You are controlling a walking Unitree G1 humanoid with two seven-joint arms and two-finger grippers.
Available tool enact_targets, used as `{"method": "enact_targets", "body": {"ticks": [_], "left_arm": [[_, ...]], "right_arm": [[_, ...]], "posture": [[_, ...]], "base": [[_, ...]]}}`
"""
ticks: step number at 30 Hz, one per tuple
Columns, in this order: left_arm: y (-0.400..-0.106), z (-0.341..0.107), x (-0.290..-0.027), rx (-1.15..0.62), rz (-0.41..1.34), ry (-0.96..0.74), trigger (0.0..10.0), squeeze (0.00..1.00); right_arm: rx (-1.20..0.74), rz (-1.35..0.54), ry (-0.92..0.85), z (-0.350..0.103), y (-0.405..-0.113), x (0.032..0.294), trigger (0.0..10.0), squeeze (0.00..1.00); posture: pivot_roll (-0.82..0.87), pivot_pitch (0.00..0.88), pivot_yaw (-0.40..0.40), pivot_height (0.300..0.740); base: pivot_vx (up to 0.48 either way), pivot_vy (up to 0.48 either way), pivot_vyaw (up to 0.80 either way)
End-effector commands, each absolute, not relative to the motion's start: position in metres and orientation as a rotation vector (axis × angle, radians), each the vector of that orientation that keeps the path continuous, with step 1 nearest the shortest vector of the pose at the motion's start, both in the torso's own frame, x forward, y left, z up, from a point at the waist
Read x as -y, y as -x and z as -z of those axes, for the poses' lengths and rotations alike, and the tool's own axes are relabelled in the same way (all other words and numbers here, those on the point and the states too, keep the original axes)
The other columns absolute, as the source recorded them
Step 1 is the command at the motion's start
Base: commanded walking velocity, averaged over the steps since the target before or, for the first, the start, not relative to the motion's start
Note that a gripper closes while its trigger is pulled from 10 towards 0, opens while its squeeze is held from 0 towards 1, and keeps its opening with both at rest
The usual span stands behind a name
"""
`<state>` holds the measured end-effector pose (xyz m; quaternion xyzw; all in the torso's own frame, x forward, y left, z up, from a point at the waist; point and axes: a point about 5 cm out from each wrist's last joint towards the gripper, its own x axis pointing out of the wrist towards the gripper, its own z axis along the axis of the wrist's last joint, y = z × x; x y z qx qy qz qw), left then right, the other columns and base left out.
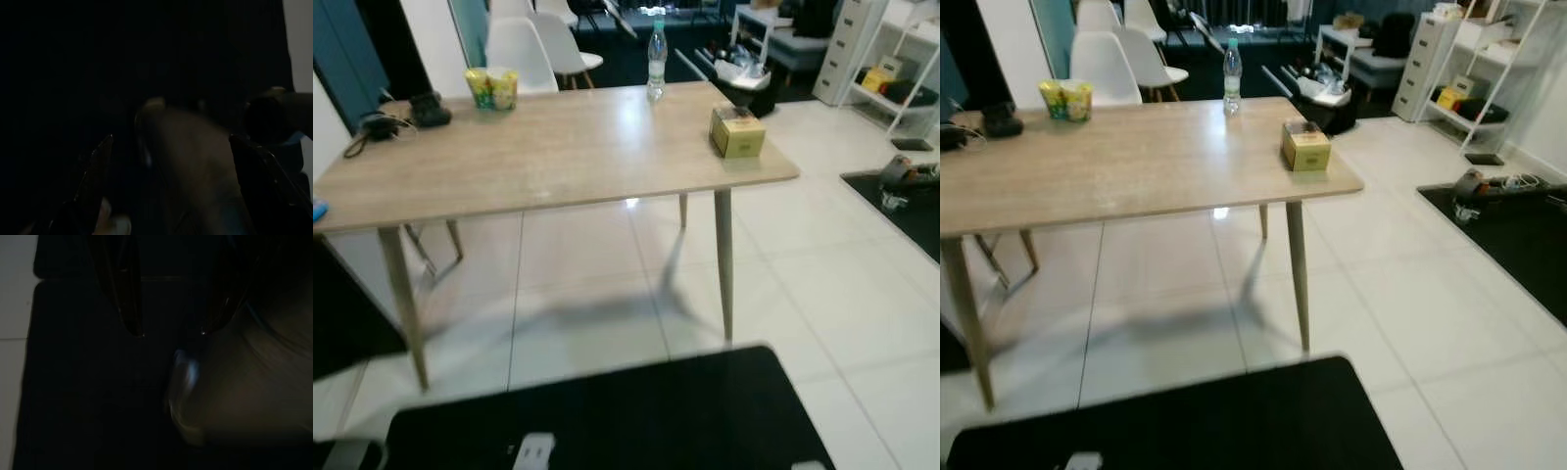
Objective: Restocking fridge
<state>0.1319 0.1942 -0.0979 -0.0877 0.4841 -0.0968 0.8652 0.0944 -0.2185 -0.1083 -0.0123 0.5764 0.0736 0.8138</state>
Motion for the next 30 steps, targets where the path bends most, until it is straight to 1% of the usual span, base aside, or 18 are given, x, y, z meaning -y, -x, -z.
{"method": "enact_targets", "body": {"ticks": [1, 6, 13, 24, 30], "left_arm": [[-0.1273, 0.0998, -0.1939, -1.04, 0.209, 0.168, 10.0, 0.0], [-0.1298, 0.0992, -0.1958, -1.04, 0.194, 0.149, 10.0, 0.0], [-0.1284, 0.1005, -0.1917, -1.046, 0.194, 0.145, 10.0, 0.0], [-0.1279, 0.1009, -0.1927, -1.049, 0.176, 0.129, 10.0, 0.0], [-0.1272, 0.1017, -0.1946, -1.062, 0.164, 0.066, 10.0, 0.0]], "right_arm": [[-1.236, -0.151, 0.03, 0.1083, -0.0931, 0.2204, 10.0, 0.0], [-1.23, -0.15, 0.033, 0.1077, -0.0963, 0.22, 10.0, 0.0], [-1.239, -0.151, 0.035, 0.1088, -0.0936, 0.2186, 10.0, 0.0], [-1.239, -0.147, 0.032, 0.1089, -0.0941, 0.2178, 10.0, 0.0], [-1.238, -0.145, 0.03, 0.1094, -0.0945, 0.2152, 10.0, 0.0]], "posture": [[0.01, 0.0, -0.001, 0.74], [0.02, 0.0, -0.001, 0.74], [0.02, 0.0, -0.005, 0.74], [0.02, 0.0, -0.003, 0.74], [0.03, 0.0, -0.001, 0.74]], "base": [[0.304, 0.0, 0.0], [0.0, 0.0, 0.0], [0.0, 0.0, 0.0], [0.0, 0.0, 0.0], [0.0, 0.0, 0.0]]}}
